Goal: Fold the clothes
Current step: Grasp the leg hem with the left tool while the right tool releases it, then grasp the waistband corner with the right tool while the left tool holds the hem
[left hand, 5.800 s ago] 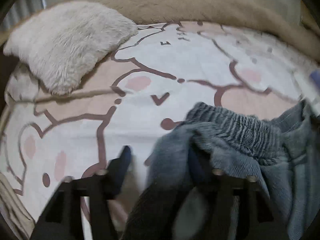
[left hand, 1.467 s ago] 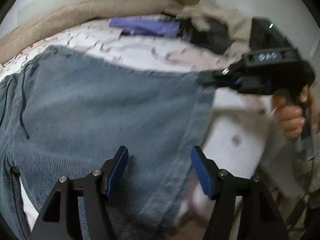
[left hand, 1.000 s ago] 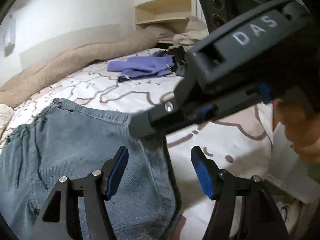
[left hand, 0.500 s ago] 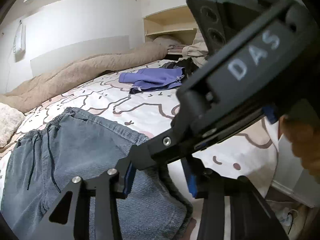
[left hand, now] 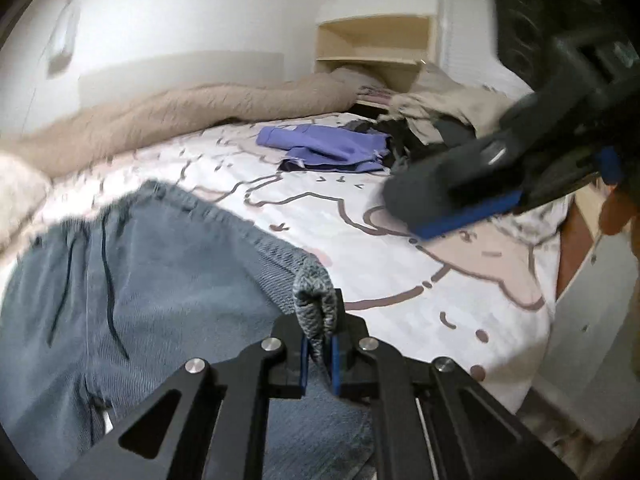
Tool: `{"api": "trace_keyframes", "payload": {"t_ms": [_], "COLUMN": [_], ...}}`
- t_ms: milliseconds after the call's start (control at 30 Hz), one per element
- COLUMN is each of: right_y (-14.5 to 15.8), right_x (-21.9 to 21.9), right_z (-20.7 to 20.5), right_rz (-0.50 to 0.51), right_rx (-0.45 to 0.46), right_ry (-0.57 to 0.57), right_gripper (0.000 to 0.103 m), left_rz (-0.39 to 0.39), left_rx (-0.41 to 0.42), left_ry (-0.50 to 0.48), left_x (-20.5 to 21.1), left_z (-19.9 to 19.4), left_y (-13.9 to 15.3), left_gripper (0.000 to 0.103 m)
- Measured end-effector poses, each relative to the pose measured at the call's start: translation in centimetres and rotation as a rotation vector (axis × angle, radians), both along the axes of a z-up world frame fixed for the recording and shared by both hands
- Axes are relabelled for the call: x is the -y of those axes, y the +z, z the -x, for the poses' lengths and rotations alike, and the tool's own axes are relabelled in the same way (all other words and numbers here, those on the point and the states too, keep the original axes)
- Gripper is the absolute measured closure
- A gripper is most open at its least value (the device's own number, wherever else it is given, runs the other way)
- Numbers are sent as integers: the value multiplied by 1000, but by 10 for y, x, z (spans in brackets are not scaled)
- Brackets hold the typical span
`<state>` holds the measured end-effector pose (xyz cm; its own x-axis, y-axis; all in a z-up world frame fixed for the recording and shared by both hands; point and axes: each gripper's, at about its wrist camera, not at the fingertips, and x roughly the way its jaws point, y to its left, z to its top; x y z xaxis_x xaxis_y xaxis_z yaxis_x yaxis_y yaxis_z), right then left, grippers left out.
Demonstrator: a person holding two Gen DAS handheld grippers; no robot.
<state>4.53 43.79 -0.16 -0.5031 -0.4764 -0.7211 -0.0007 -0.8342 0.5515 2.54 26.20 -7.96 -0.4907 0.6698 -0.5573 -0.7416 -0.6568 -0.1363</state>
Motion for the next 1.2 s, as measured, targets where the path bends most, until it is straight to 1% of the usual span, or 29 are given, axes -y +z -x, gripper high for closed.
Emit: {"api": "trace_keyframes", "payload": {"t_ms": [133,200,267,300,367,433,467,533,600,667,733,767,800,867,900,933,967,1033,1100,1133,1167,1200], "right_y": [16,20,24,24,19,9,0,-23,-46,-59,-75,-82,-90,-100,-106,-110,-116,-128,-134,-135,-134,-130], "right_x": [-23,-38,-47,-50,-51,-49,-48,-45,-35,-27,-19,-13,-6,4,9,12,13,14,18,21,22,23], "right_z": [28,59,91,113,151,192,214,257,304,335,367,380,394,412,421,426,432,440,442,441,441,438], "right_rz": [-63,-88,-123,-159,-211,-256,-262,-246,-250,-256,-272,-277,-282,-316,-332,-337,-330,-292,-275,-275,-281,-287], "right_rx": [-46,-76,-123,-132,-138,-131,-109,-53,4,21,58,78,99,118,125,133,147,179,184,180,175,167], "right_ry": [-56,-93,-103,-111,-127,-126,-117,-97,-68,-40,-32,-12,10,30,38,40,37,37,39,37,32,15], "right_gripper": [78,78,77,52,7,7,7,7,7,8,11,18,19,20,25,27,32,42,61,68,86,87], "left_rz": [-71,-99,-113,-118,-129,-140,-146,-161,-182,-205,-214,-216,-219,-225,-228,-230,-232,-234,-242,-246,-251,-255], "left_rx": [74,118,141,151,170,184,192,209,231,260,271,275,278,286,292,297,301,309,319,325,330,336], "left_ry": [36,43,42,37,25,11,4,-2,-3,2,0,-1,-3,-7,-9,-9,-7,-2,8,14,20,26], "left_x": [27,38,45,49,57,65,70,78,88,97,103,105,107,111,113,115,117,122,127,130,133,136], "left_z": [12,17,17,18,20,20,21,24,29,36,40,42,44,47,49,50,51,53,54,55,55,56], "left_y": [7,9,13,15,17,19,20,21,22,24,27,28,29,31,31,30,30,29,29,29,29,30], "left_gripper": [95,95,95,95,95,95,95,95,95,95,95,95,95,95,95,95,95,95,95,95,95,95]}}
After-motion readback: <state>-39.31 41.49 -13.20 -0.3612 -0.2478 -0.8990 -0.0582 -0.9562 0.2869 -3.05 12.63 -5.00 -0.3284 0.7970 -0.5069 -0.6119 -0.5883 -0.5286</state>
